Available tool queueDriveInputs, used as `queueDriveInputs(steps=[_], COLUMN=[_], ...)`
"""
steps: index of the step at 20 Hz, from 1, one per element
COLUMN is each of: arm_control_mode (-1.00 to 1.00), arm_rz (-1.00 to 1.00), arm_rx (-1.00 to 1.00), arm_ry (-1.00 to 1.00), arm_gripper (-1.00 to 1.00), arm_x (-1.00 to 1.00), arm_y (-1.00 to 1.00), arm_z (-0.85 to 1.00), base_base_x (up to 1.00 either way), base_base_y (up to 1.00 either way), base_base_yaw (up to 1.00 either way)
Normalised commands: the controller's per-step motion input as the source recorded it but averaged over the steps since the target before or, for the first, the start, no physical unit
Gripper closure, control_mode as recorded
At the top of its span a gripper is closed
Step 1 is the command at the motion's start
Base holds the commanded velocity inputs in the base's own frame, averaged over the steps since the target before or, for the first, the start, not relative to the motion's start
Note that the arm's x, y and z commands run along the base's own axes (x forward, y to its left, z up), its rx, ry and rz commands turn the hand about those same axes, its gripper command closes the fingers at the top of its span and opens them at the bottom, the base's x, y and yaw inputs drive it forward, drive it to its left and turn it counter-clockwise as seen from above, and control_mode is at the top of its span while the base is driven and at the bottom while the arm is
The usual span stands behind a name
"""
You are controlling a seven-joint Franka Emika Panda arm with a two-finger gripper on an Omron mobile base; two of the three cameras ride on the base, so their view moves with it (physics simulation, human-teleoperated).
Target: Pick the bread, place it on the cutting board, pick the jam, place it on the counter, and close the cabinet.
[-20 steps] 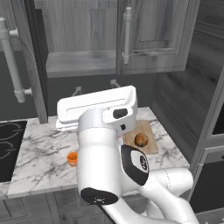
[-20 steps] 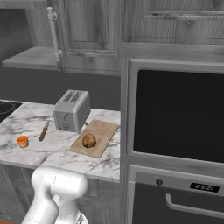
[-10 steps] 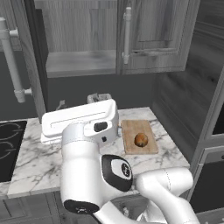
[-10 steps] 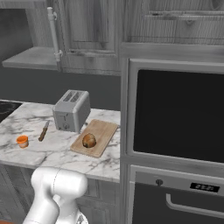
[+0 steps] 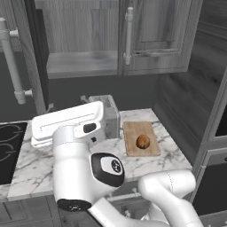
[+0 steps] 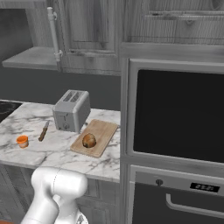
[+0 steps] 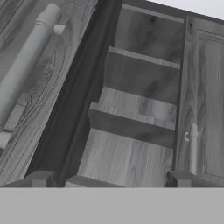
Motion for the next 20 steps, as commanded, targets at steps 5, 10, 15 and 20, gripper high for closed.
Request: queueDriveInputs(steps=[5, 10, 15, 20], arm_control_mode=[-1.00, -1.00, -1.00, -1.00], arm_rz=[0.05, 0.04, 0.03, 0.04], arm_rx=[0.00, 0.00, 0.00, 0.00], arm_ry=[0.00, 0.00, 0.01, 0.03], arm_gripper=[-1.00, -1.00, -1.00, -1.00], arm_x=[0.00, 0.00, 0.00, 0.01], arm_y=[0.42, 0.40, 0.36, 0.39], arm_z=[0.00, 0.00, -0.01, -0.12], base_base_x=[0.00, 0.00, 0.00, 0.00], base_base_y=[0.00, 0.00, 0.00, 0.00], base_base_yaw=[0.00, 0.00, 0.00, 0.00])
